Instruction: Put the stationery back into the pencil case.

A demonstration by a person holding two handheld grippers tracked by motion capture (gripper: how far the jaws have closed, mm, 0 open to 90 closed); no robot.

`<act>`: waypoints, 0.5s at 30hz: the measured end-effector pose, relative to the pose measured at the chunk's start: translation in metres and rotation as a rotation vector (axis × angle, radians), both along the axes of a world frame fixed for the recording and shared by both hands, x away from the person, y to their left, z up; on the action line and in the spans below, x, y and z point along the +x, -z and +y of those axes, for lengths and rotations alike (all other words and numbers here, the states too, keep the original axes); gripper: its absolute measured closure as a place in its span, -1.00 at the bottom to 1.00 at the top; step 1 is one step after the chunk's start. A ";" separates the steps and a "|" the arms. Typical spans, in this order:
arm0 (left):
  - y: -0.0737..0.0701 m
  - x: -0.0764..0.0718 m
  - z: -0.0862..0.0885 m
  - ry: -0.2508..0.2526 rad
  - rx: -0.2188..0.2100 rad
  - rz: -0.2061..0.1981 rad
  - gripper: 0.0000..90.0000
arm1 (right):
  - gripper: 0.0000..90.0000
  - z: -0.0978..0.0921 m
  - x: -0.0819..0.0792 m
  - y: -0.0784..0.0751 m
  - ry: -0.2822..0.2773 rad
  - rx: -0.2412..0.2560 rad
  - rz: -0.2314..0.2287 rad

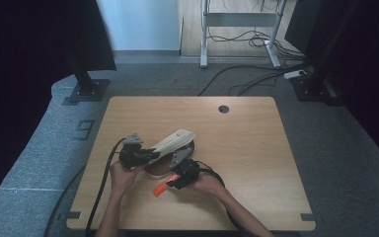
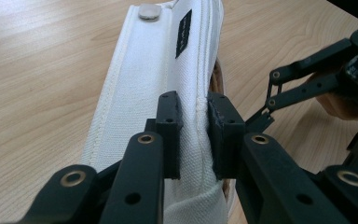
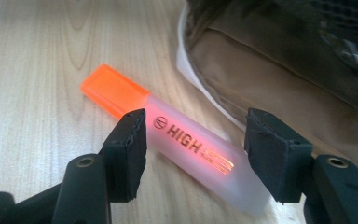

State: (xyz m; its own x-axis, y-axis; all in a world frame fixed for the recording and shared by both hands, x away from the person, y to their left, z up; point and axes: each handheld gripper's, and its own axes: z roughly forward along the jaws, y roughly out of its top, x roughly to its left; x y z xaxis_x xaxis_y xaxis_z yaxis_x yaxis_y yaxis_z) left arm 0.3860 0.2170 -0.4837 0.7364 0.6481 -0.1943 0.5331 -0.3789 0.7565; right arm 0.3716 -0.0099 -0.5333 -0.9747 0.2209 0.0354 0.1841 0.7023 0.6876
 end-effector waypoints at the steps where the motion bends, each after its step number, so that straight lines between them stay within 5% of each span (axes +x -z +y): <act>1: 0.000 0.000 0.000 0.000 0.000 0.000 0.69 | -0.13 0.001 0.000 0.000 -0.008 -0.002 0.002; 15: 0.000 0.000 0.000 0.002 -0.001 0.002 0.69 | 0.30 -0.005 -0.007 0.003 -0.056 -0.051 -0.014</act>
State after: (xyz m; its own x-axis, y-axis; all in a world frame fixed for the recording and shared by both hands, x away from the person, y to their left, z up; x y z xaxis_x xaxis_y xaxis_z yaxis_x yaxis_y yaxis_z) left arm 0.3860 0.2166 -0.4839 0.7374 0.6464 -0.1962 0.5337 -0.3795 0.7557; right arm 0.3642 -0.0145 -0.5359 -0.9859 0.1669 0.0116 0.1339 0.7455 0.6529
